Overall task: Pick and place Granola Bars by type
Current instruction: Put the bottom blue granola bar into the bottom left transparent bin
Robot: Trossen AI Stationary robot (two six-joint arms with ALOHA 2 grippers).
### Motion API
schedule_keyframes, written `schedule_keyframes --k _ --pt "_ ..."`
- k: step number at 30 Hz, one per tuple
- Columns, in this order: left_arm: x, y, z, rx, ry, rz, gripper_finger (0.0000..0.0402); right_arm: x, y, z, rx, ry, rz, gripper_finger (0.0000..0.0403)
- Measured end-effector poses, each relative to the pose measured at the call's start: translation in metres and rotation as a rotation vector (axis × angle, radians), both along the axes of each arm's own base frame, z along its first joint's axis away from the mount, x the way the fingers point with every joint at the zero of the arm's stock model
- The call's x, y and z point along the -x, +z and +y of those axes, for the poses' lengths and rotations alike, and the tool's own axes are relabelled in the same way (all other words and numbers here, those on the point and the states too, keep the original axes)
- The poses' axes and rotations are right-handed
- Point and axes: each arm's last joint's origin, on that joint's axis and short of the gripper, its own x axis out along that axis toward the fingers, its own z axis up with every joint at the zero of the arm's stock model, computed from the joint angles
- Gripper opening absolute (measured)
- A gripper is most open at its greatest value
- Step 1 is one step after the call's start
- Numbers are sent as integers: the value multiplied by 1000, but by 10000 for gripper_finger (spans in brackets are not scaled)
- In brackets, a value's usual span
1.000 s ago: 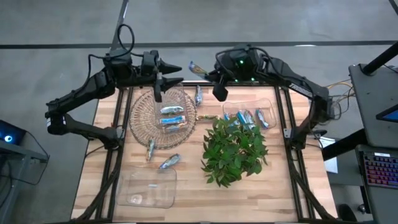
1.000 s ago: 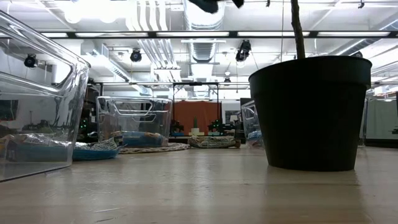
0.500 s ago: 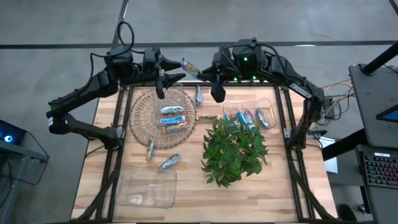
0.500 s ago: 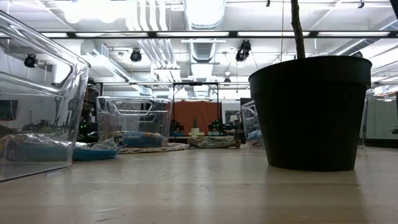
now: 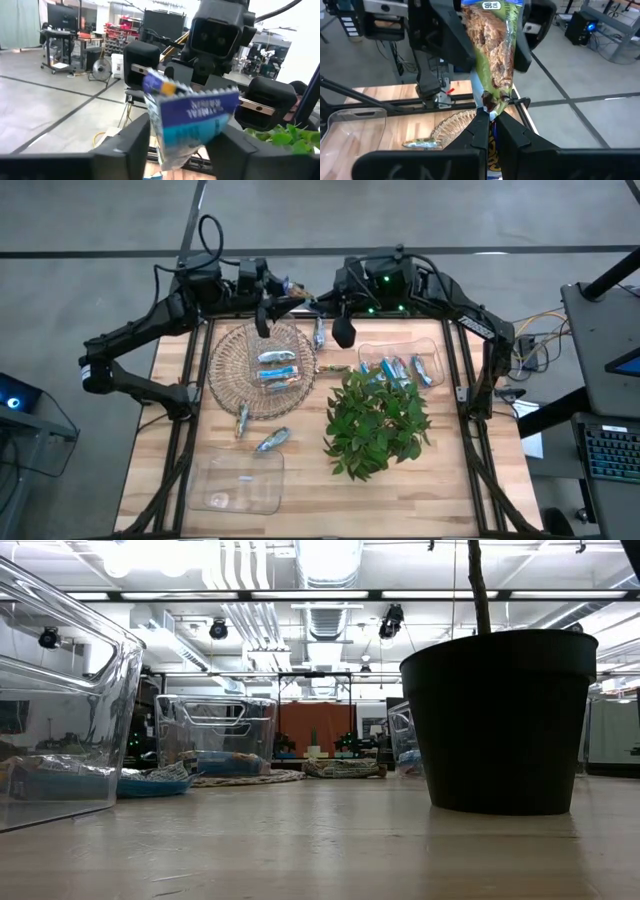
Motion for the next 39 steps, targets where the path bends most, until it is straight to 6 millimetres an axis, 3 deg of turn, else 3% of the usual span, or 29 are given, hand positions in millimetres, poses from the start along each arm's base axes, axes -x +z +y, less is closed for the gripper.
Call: schedule_keyframes --k 7,9,15,23,27,31,39 --pt "1 4 -1 6 -6 -34 29 -1 3 0 3 16 -32 21" --pt "1 4 0 7 -5 -33 14 -1 3 0 4 16 -32 34" --pt "2 2 -1 35 -2 -14 10 10 5 3 5 44 26 106" --pt "20 -6 -14 105 -18 237 8 70 27 22 -113 103 81 196" --pt "25 -14 -27 134 -64 362 7 91 28 25 -93 58 147 204" --pt "25 -25 -44 116 -77 455 6 112 40 29 -55 58 99 197" --pt "1 -64 -80 161 -107 469 3 131 49 31 -13 65 58 177"
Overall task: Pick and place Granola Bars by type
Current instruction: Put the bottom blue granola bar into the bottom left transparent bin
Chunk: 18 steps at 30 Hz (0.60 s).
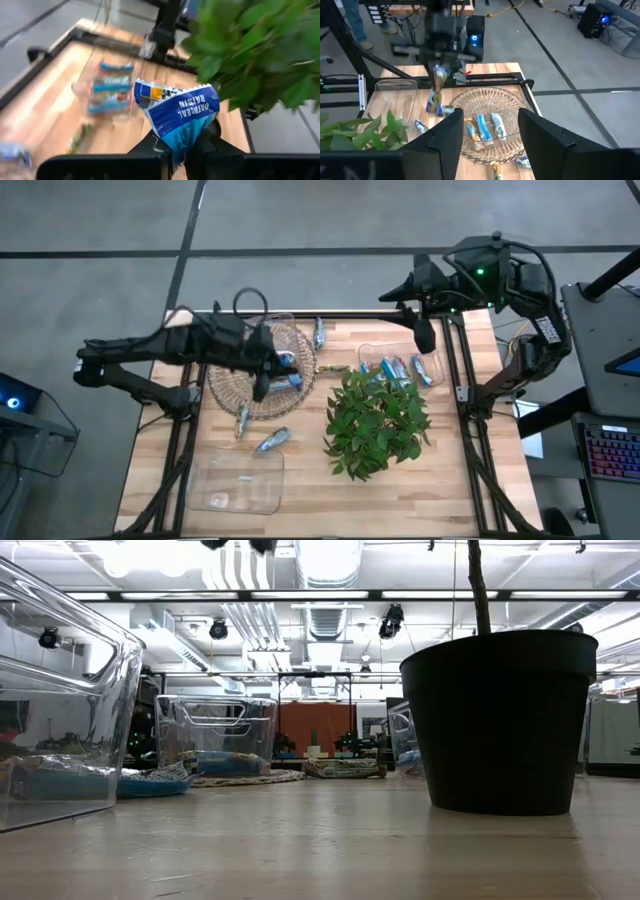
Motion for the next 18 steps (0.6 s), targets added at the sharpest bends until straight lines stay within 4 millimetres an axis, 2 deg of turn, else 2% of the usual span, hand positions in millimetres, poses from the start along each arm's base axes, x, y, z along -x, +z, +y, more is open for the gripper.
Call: schedule_keyframes --k 7,18 --pt "0 -44 -23 252 128 88 2 7 -2 1 18 0 37 165" --pt "32 -73 -59 575 344 266 2 6 -8 1 44 13 97 151"
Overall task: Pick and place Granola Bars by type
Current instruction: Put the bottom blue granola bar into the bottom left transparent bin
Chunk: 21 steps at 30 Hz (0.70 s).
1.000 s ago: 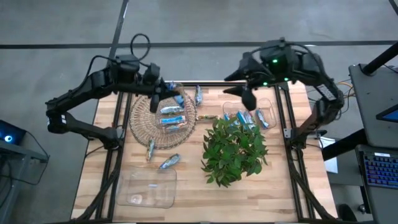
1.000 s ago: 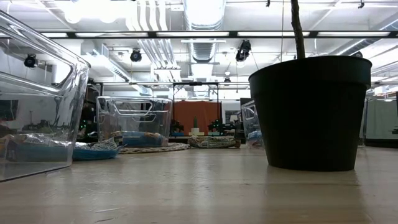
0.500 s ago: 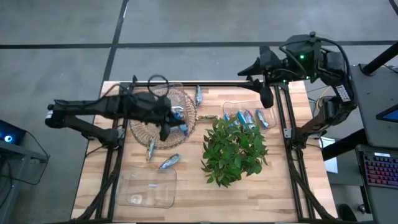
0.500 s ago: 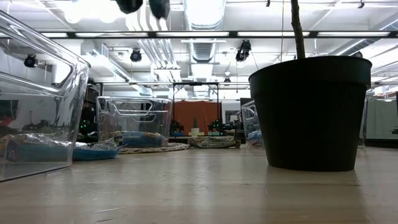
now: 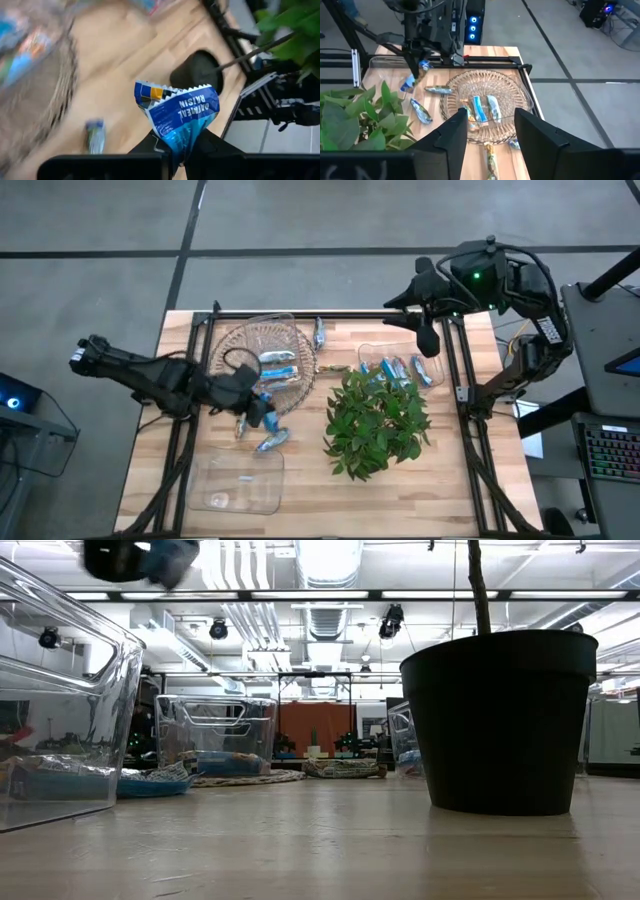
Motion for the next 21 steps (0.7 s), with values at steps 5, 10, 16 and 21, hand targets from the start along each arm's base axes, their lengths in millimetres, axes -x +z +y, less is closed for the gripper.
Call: schedule_keyframes --k 5,10,16,21 --pt "14 -9 -16 118 78 118 2 1 -2 -1 29 -11 22 145" --pt "29 -15 -34 234 132 217 2 1 -4 -1 45 -9 45 139" --pt "46 -19 -53 355 176 310 2 1 -8 -1 60 5 80 133" --pt "60 -26 -67 452 210 403 2 3 -10 0 86 26 113 133"
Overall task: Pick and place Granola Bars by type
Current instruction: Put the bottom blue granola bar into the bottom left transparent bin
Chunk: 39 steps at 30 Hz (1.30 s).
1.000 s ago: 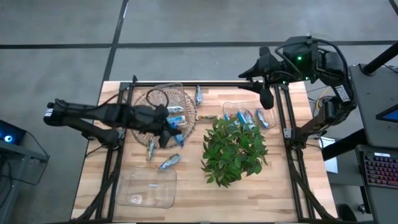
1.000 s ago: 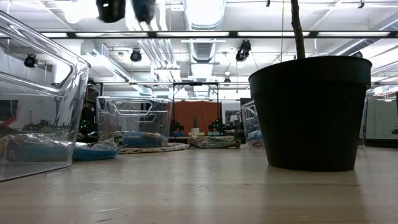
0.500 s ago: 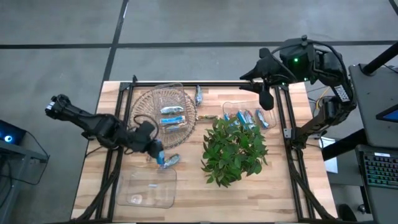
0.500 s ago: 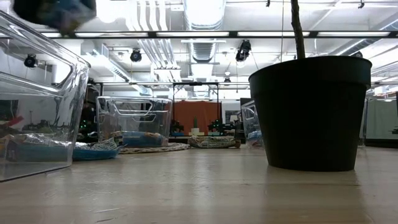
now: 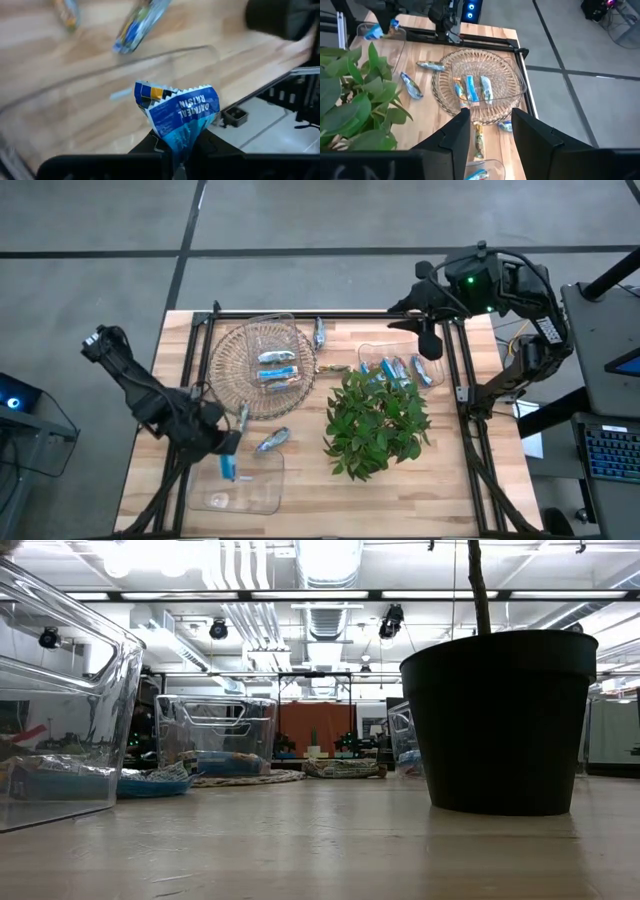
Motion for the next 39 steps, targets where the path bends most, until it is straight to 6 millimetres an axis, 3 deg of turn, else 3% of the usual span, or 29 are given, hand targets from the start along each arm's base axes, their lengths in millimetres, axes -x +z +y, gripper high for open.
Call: schedule_keyframes --k 7,18,33,39 --pt "14 -28 -15 79 42 140 2 3 -2 1 12 11 14 130" --pt "18 -82 -25 160 36 248 2 10 -1 2 0 10 6 125" --pt "18 -127 -31 208 -29 358 2 18 2 4 -10 3 -10 121" --pt "16 -131 -33 220 -23 341 10 19 1 4 -20 1 -6 133"
